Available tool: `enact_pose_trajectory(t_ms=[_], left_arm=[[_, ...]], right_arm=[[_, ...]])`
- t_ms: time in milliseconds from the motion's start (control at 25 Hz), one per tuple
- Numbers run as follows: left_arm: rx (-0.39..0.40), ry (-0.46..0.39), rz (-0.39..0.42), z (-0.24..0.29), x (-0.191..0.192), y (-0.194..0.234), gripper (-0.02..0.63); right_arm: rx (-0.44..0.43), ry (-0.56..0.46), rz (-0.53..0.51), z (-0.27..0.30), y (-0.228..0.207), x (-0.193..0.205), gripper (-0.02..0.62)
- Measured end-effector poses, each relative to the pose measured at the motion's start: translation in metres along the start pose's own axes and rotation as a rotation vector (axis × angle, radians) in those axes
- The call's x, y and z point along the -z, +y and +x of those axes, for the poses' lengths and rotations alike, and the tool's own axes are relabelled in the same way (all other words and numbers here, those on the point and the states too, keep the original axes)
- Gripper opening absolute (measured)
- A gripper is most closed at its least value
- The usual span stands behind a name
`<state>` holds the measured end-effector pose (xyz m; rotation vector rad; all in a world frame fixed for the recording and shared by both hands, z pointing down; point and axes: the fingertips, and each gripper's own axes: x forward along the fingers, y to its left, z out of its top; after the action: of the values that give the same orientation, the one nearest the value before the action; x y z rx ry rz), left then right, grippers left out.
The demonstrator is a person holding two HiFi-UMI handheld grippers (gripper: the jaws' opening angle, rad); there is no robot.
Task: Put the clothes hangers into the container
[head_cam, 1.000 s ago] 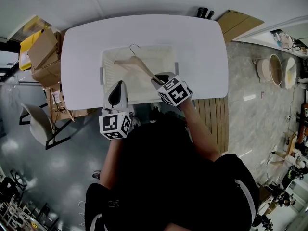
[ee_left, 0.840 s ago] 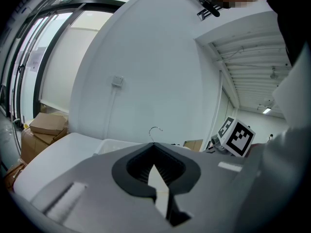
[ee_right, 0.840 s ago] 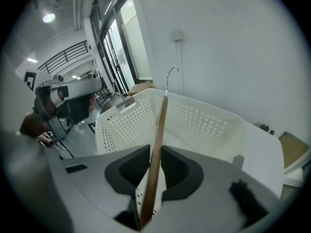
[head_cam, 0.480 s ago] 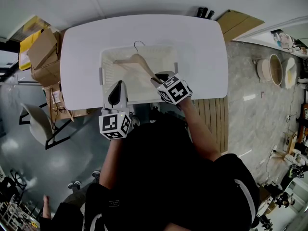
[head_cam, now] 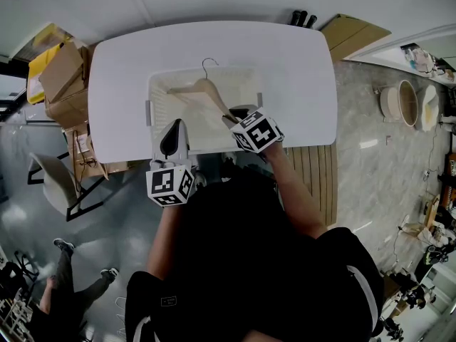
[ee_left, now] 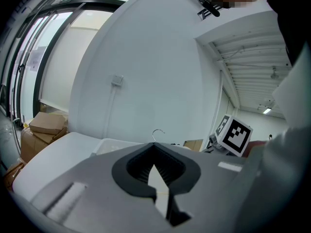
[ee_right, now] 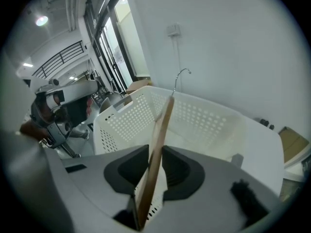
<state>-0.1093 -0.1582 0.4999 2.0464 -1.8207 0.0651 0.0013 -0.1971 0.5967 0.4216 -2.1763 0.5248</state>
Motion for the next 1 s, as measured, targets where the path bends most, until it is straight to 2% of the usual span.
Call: enact_pose_trajectory(t_ms=[360,1000], left_arm=[[0.003,0.002,-0.002,0.001,-0.001,0.000,0.003],[0.009,0.008,-0.001,0.000,0.001,-0.002,0.003]], right_arm=[[0.071,0.067,0.041,0.001,-0.015,0.006,0.097],[0.098,0.100,0.101,0.000,-0.024,0.011,0.095]])
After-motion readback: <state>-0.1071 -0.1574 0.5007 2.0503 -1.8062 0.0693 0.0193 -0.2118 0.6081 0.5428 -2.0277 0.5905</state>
